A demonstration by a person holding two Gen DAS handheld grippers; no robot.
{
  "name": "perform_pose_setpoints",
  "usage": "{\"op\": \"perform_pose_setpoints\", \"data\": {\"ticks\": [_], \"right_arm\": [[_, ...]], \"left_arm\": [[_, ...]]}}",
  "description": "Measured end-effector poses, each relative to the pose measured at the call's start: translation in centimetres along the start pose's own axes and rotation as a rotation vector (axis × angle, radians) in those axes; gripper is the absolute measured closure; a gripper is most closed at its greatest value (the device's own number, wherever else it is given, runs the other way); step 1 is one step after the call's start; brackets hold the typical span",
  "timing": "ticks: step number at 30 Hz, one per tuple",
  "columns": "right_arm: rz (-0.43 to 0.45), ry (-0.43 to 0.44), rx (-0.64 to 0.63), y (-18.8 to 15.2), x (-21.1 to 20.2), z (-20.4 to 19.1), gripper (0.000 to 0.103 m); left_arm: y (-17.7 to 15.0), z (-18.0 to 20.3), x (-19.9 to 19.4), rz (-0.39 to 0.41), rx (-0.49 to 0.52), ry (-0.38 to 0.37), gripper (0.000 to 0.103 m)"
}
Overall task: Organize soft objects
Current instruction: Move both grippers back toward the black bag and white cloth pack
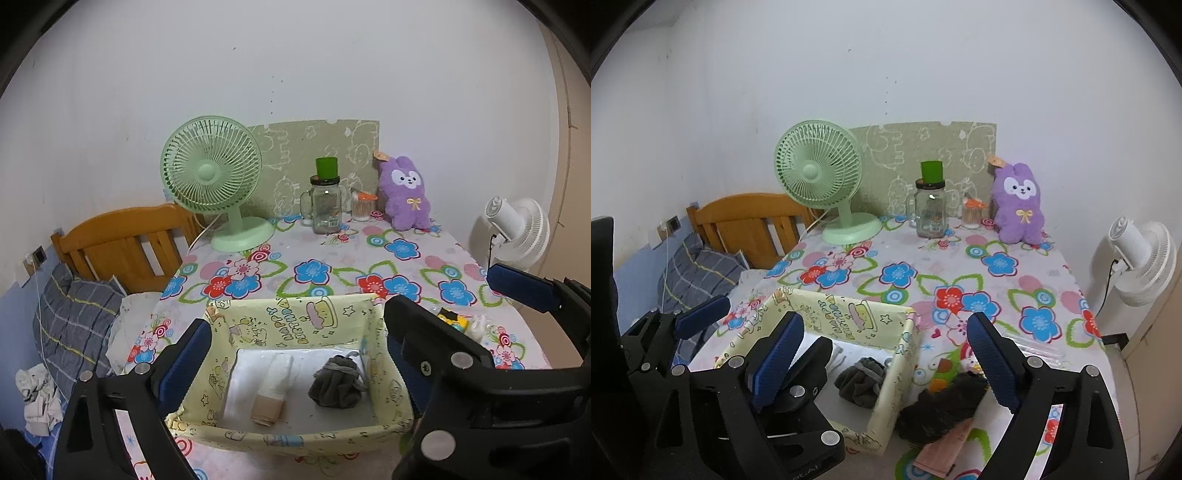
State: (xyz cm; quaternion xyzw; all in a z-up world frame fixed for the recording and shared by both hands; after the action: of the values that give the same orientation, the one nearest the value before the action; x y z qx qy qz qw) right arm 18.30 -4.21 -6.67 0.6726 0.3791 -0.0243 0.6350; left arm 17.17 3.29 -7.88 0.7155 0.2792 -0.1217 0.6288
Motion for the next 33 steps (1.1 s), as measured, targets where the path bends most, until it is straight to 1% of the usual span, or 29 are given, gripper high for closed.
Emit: {"op": "perform_pose_setpoints", "data": {"ticks": [10, 15, 18, 26, 33], "right_arm": [[0.036, -0.009, 0.013, -0.3, -2.9, 1.2, 0.007], [0.047, -0.019, 0.012, -0.6, -4.0, 1.8, 0.007], [0.057, -0.028, 0.016, -0.8, -4.8, 2.4, 0.004], [0.070, -0.047, 0.016, -1.5, -6.7, 4.0, 0.004], [0.064, -0.062, 0.022, -2.5, -7.6, 5.6, 0.004]], "left_arm": [[-0.4, 1.4, -2.0, 0.009, 0.003, -0.004, 0.001], [-0.4, 2.6, -3.2, 0.014, 0.005, -0.022, 0.000], [-0.5, 3.3, -3.6, 0.015, 0.007, -0.033, 0.000], [-1.0, 5.0, -4.4, 0.008, 0.000, -0.068, 0.000], [-1.7, 6.8, -4.9, 0.003, -0.012, -0.093, 0.000]]}}
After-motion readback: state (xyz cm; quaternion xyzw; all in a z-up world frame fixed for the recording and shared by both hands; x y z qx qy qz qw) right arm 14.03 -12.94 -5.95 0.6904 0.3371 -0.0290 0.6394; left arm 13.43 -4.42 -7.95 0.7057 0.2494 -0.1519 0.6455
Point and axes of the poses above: each gripper's, at about its wrist camera, not at the fingertips, and x roughly the way its jaws point, z to its right, y to its top, the point moved 9 cm from there along x, roughly the way its jaws point, and after that the axes turned 10 degrees about y, right-handed, at the moved point
